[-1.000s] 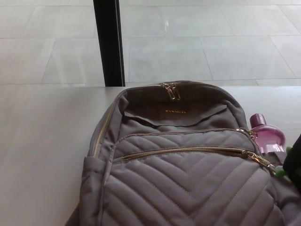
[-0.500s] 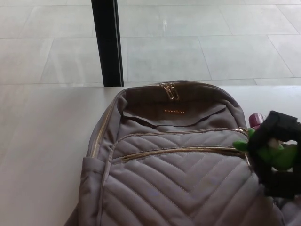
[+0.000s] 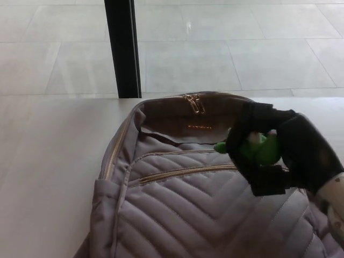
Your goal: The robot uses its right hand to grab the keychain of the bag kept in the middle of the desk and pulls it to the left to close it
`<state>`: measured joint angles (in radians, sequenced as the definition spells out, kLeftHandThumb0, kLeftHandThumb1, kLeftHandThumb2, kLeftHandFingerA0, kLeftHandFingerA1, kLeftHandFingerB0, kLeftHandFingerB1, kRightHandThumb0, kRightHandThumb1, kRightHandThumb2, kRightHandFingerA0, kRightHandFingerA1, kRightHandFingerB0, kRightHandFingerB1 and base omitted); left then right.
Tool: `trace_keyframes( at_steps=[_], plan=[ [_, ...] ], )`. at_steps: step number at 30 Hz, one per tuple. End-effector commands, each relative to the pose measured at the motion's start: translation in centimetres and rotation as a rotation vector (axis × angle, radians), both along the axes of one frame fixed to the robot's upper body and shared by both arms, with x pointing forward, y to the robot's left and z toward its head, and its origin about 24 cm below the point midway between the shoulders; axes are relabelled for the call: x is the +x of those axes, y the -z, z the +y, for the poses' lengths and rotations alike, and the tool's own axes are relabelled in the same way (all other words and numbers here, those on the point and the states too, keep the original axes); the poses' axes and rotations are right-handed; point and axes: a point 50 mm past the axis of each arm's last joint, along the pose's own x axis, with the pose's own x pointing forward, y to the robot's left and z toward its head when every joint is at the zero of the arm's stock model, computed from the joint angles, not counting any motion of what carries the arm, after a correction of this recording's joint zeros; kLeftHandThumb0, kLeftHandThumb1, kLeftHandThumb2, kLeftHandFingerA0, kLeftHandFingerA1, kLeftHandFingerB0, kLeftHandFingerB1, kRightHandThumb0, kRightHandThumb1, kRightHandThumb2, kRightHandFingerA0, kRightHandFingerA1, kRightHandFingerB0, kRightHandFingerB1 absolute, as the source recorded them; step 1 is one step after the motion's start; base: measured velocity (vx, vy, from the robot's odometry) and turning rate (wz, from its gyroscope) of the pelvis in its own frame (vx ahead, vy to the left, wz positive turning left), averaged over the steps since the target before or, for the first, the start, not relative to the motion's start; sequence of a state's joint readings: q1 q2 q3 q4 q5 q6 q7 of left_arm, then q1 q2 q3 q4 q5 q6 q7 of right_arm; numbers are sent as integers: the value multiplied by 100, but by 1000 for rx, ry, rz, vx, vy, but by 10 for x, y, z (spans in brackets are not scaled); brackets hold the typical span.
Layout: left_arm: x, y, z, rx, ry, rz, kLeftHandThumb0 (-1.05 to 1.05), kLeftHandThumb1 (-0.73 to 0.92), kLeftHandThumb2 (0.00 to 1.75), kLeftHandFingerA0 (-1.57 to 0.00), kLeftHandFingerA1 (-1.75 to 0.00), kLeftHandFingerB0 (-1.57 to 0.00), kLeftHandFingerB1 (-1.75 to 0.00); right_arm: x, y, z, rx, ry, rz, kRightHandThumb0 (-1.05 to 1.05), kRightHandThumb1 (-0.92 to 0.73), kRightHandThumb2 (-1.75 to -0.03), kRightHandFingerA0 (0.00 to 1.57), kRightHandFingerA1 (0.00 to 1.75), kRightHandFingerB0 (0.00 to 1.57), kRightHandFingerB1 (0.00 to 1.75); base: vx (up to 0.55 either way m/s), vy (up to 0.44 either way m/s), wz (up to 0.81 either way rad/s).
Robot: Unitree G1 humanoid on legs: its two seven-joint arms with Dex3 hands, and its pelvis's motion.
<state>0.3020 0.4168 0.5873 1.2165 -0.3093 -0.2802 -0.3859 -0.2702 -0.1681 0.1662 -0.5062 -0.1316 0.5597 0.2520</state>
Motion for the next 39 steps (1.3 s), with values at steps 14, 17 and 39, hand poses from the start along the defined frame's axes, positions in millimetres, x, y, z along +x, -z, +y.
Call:
trace_keyframes(
  at_steps=[14,17,39],
  plan=[
    [11,-7,7,41,26,-19,-91,92,88,-76,-56,-60,-46,12,42,52,-225,-160,84,-23,-39,-137,93,175,76,169,0,0,0],
    [11,-7,7,45,39,-7,-96,92,90,-71,-55,-54,-47,13,44,63,-189,-181,107,-26,-39,-139,98,175,79,171,0,0,0],
    [17,-5,5,44,65,-9,-96,92,92,-70,-57,-54,-48,28,23,121,-276,-333,-2,-33,-35,-143,97,175,83,164,0,0,0]
  ],
)
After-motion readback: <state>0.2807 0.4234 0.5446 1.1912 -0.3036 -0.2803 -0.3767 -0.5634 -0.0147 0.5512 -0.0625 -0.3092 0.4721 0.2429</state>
